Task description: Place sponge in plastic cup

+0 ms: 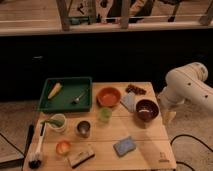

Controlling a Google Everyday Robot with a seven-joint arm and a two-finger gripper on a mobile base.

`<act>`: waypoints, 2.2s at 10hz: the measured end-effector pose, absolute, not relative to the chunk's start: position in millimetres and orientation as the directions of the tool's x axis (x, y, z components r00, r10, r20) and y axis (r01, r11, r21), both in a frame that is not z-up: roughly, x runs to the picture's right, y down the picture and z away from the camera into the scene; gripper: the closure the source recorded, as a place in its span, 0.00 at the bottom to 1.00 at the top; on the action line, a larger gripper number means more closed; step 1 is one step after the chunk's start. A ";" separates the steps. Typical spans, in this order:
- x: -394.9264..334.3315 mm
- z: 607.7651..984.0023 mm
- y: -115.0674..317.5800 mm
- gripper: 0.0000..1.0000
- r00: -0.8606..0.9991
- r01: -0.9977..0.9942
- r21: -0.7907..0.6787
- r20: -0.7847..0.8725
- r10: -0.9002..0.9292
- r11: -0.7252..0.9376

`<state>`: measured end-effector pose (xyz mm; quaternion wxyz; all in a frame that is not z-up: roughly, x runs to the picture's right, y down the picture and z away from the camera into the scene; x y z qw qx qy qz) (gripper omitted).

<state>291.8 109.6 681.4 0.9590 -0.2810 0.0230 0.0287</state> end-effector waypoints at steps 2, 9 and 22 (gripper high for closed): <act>291.8 681.4 109.7 0.19 0.997 -0.068 -0.538 -0.060 0.042 0.840; 291.8 681.4 109.6 0.19 0.997 -0.068 -0.538 -0.060 0.042 0.840; 248.1 678.9 176.5 0.20 0.998 0.060 -0.574 0.006 -0.070 0.817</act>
